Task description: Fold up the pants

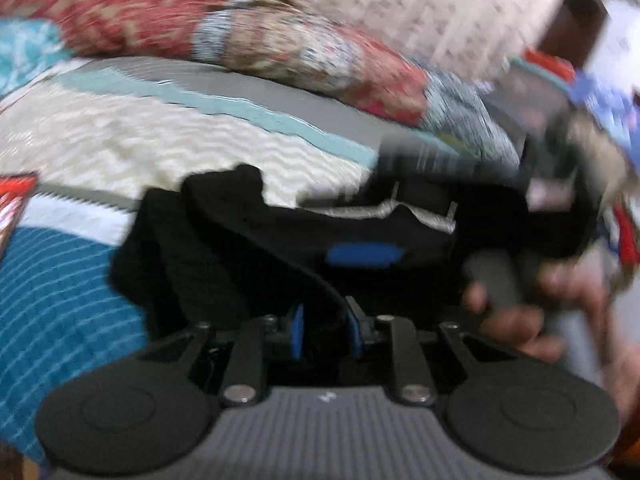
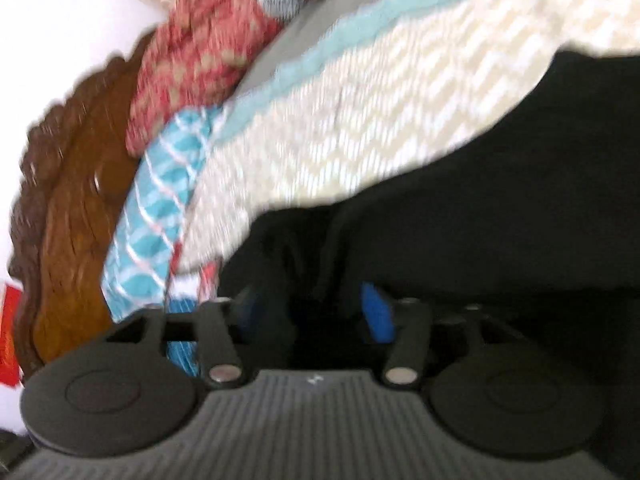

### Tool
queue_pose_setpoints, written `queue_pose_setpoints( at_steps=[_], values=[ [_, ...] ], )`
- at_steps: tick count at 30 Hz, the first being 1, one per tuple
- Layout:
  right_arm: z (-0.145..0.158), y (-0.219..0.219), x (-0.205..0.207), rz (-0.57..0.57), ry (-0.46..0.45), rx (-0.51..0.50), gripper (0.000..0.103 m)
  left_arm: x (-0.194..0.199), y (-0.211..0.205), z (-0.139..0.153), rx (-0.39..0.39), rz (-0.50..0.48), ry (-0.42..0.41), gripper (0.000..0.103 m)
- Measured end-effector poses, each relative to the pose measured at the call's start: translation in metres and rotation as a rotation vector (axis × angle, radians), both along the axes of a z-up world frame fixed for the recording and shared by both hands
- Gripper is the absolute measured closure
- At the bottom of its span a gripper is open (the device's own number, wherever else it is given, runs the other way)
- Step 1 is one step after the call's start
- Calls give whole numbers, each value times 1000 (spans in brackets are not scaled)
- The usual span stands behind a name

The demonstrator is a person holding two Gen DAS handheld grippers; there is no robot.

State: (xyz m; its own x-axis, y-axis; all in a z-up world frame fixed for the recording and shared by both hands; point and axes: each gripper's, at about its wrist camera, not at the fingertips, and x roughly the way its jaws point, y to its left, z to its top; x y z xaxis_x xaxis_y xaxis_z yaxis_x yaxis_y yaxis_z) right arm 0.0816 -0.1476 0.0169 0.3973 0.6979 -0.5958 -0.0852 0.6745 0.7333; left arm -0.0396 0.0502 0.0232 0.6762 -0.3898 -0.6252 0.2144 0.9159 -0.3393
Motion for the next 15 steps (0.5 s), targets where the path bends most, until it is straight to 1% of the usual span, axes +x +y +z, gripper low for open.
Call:
queue_pose_setpoints(
  at_steps=[2,5,7,8,10,11,12,15],
  values=[
    [12,1,-3,-4,-43,-20,29,2,-16,-5,55,-27,-10,83],
    [28,24,-9,87,-124,-89,26,-2,-20,-2,74,-43,-29,82],
    [29,48,-14,183,-157,-137,22,-3,-16,-1,73,-40,-30,82],
    [28,58,-15,232,-161,-164,22,-4,-14,-1,71,-38,-28,82],
    [21,90,-14,349,-153,-244,22,-6,-10,-3,70,-37,-27,84],
    [18,101,-13,402,-146,-288,22,-8,-9,-3,87,-21,-28,84],
    [16,115,-11,457,-146,-342,22,-8,-6,-5,89,-15,-28,84],
    [14,143,-8,589,-161,-465,21,-11,2,-5,64,-20,-20,81]
  ],
)
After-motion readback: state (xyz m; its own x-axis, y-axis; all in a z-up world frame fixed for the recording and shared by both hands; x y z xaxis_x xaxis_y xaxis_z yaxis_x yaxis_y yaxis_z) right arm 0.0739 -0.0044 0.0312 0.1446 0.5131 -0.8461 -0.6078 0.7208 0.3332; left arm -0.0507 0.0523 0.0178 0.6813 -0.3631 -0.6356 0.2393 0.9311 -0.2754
